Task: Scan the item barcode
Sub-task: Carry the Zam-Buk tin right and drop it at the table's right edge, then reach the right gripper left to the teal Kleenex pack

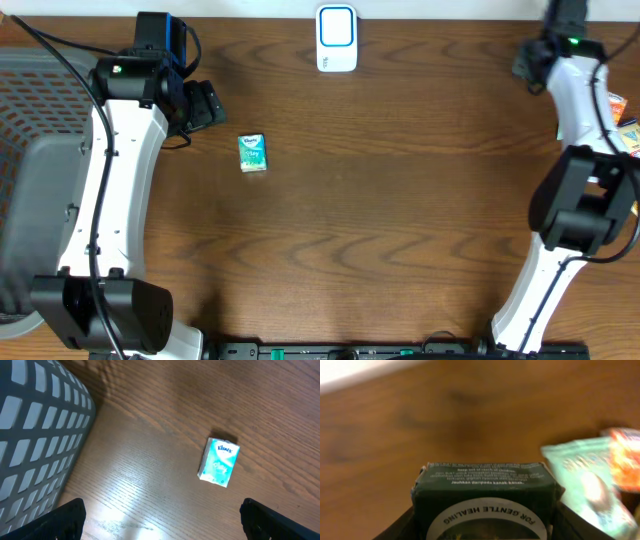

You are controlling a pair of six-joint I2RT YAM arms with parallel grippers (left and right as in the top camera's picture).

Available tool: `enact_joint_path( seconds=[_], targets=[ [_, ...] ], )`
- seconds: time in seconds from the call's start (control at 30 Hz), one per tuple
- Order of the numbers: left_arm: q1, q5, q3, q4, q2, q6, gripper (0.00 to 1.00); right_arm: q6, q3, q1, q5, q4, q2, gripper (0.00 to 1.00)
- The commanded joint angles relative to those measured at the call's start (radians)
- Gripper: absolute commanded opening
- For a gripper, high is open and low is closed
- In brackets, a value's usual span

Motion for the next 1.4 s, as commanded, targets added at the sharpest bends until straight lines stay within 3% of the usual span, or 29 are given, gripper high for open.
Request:
enact_joint_path(
  seconds=[0.0,0.13,0.43,0.53,0.63,0.73,0.93,1.07,1.37],
  targets=[
    [0.003,-0.016,0.002,-0.003,0.005,0.002,0.98,-0.019,0.001,-0.056,-0.022,-0.038,0.028,0.74],
    [0.003,-0.016,0.002,-0.003,0.005,0.002,0.98,-0.018,0.001,-0.095,-0.090,-0.066,0.028,0.99],
    [0.003,-0.016,0.002,-0.003,0.005,0.002,0.98,0.035,0.001,-0.084,-0.188,-0.133,0.008,0.99],
    [0.003,-0.016,0.002,-0.003,0.005,0.002,0.98,0.034,0.001,-0.073,-0.419,-0.160,0.000,0.99],
    [0.003,-0.016,0.002,-0.003,0.005,0.002,0.98,0.034,0.001,-0.056,-0.769,-0.174,0.001,0.99],
    [0.003,-0.016,0.002,-0.003,0.005,0.002,0.98,0.030,0.000,-0.010,-0.956,-0.177,0.001,0.99],
    [0.003,-0.016,0.002,-0.003,0.005,0.002,0.98,-0.034,0.000,0.134,-0.950,-0.200,0.001,0.99],
    [0.003,-0.016,0.002,-0.003,0.005,0.002,0.98,-0.033,0.000,0.262,-0.834,-0.204,0.003,0.83],
    [0.003,-0.016,0.002,-0.003,0.005,0.002,0.98,0.008,0.000,0.552,-0.779,-0.124,0.029,0.73]
  ],
)
